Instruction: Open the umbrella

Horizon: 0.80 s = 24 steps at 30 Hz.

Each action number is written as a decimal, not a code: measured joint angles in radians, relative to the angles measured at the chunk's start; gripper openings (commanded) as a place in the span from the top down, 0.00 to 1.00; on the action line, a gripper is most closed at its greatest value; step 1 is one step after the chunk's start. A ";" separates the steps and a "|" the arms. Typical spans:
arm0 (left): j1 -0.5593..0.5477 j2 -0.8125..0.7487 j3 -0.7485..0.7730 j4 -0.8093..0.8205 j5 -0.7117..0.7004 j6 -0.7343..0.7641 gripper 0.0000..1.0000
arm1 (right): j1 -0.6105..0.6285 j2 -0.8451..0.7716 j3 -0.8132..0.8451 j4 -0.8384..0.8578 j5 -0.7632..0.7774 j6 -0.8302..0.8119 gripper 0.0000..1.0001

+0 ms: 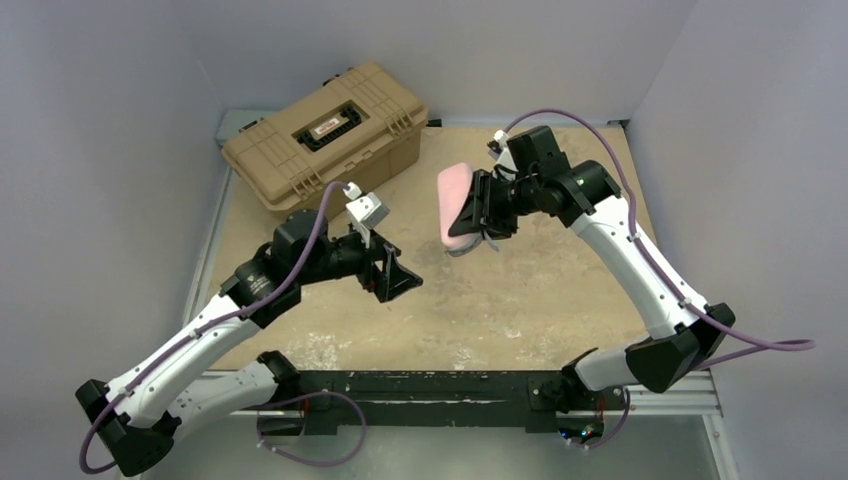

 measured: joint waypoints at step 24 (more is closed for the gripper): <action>0.000 0.220 -0.098 0.523 0.248 0.098 0.41 | 0.001 0.013 0.110 -0.039 -0.050 -0.015 1.00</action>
